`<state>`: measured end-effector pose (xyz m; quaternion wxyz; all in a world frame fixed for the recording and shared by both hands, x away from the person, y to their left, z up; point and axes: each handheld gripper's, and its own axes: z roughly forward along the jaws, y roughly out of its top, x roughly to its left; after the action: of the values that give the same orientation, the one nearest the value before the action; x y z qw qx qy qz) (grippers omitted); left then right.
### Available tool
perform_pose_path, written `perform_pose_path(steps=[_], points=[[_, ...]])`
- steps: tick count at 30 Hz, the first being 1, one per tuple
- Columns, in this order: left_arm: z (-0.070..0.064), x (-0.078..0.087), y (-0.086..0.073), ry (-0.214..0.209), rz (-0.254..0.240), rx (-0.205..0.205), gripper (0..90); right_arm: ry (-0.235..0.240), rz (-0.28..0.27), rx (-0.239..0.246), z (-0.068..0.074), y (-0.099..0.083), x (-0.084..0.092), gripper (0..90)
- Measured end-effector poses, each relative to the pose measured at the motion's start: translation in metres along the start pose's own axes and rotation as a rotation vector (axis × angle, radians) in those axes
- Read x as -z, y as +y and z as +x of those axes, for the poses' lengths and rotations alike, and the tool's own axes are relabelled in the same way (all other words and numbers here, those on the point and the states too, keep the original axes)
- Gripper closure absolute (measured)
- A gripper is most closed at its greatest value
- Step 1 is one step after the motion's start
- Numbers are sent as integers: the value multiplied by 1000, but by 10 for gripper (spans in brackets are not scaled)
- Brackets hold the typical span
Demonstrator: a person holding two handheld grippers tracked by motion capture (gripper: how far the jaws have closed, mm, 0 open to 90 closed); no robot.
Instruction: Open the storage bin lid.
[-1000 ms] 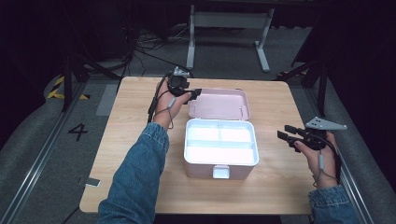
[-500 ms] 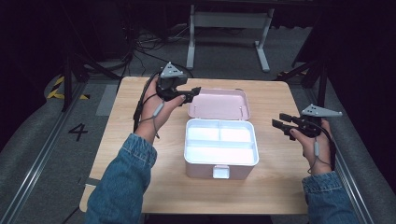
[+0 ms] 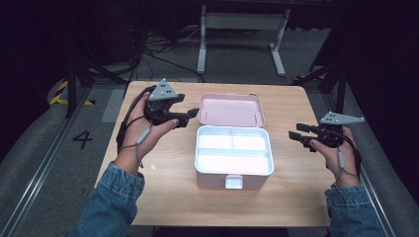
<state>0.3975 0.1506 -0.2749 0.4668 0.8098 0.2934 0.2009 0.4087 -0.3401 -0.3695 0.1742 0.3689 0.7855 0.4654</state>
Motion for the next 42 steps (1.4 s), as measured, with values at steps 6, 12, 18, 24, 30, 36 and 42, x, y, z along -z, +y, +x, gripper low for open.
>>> perform_pose_path(steps=[6, 12, 18, 24, 30, 36, 42], points=[[0, 31, -31, 54, 39, 26, 345, 2, 28, -4, 2, -3, 6, 486], [10, 56, -67, 97, 34, 101, 345, 3, 45, -10, 4, -6, 9, 485], [18, 63, -85, 155, 112, 134, 346, 3, 51, -5, 5, -6, 8, 483], [22, 58, -97, 152, 220, 140, 345, 0, 60, -14, 4, -8, 11, 481], [23, 47, -109, 146, 365, 140, 342, -6, 96, -49, -1, -12, 13, 472], [25, 33, -122, 139, 514, 169, 341, -45, 148, -75, -7, -17, 12, 472], [26, 22, -131, 128, 599, 214, 329, -53, 203, -93, -10, -23, 9, 468]])
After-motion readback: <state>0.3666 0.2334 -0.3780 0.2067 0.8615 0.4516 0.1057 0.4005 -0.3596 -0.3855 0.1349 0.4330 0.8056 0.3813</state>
